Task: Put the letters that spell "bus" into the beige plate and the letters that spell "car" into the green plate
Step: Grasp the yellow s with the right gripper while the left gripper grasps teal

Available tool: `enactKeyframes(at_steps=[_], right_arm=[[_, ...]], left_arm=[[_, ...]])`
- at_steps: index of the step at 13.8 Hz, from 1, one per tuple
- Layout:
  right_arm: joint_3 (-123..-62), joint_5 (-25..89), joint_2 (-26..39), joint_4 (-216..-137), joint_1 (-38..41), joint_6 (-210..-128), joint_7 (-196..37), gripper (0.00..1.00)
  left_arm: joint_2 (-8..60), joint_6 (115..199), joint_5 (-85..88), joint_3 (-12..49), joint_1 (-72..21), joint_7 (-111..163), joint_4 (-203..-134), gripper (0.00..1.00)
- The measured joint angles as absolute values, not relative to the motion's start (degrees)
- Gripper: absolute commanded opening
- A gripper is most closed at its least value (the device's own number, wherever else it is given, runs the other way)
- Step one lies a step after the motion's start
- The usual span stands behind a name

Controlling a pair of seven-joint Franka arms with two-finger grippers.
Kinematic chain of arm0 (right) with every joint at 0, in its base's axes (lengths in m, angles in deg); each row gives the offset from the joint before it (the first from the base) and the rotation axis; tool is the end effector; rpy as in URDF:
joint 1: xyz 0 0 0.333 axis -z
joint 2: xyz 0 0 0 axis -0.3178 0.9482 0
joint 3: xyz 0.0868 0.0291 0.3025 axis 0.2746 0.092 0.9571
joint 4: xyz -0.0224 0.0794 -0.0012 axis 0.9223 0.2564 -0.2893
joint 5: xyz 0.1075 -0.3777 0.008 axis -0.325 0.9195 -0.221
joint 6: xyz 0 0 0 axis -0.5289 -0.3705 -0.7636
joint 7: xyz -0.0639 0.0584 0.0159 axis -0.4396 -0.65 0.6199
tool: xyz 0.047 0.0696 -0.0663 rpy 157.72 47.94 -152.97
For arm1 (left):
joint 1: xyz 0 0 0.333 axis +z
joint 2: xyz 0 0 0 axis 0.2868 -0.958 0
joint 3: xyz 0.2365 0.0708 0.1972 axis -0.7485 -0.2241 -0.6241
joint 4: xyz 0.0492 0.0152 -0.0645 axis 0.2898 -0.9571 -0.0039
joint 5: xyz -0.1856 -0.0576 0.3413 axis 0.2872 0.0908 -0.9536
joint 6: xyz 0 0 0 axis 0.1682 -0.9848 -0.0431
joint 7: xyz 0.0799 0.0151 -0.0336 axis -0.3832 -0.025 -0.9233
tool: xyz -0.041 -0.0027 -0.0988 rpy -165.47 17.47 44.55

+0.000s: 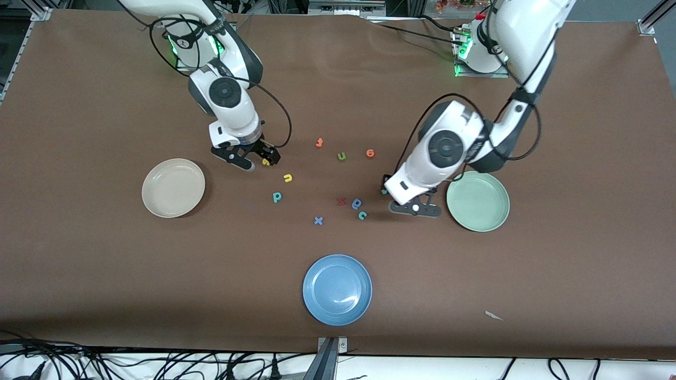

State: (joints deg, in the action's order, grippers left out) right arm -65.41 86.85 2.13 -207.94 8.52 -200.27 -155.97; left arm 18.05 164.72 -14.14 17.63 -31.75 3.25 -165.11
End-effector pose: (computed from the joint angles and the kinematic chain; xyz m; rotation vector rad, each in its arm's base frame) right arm 0.4482 0.2871 0.2181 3.0240 -0.6875 0.0496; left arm 0.5807 -0.3380 0.2716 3.0999 -0.1371 -0.1267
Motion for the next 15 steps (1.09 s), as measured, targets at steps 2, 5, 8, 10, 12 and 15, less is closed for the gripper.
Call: enactKeyframes(at_steps=[2, 5, 8, 10, 12, 15], right_arm=[[-65.7, 89.3, 4.7, -207.9, 8.7, -202.0, -157.8, 0.99], [-66.0, 89.4, 6.4, -207.8, 8.8, -203.5, -157.8, 0.99], [-66.0, 89.4, 7.4, -207.7, 8.8, -204.2, -157.8, 0.90], [-66.0, 89.4, 7.8, -207.5, 8.8, -204.4, -157.8, 0.79], [-66.0, 89.4, 7.9, -207.5, 8.8, -204.4, -157.8, 0.65], [-66.0, 89.4, 8.5, -207.5, 8.8, -205.2, -157.8, 0.49]], left_arm=[[15.6, 166.0, -16.9, 17.6, -33.4, -0.8, -165.0, 0.65], [13.2, 169.4, -16.9, 17.6, -34.0, -1.7, -165.0, 0.62], [11.5, 170.4, -16.9, 17.6, -34.6, -2.2, -165.0, 0.62], [11.0, 170.5, -16.9, 17.6, -35.1, -2.5, -165.1, 0.61], [10.7, 170.5, -16.9, 17.6, -35.7, -3.1, -165.3, 0.61], [9.8, 170.5, -16.9, 17.5, -36.0, -3.4, -165.4, 0.61]])
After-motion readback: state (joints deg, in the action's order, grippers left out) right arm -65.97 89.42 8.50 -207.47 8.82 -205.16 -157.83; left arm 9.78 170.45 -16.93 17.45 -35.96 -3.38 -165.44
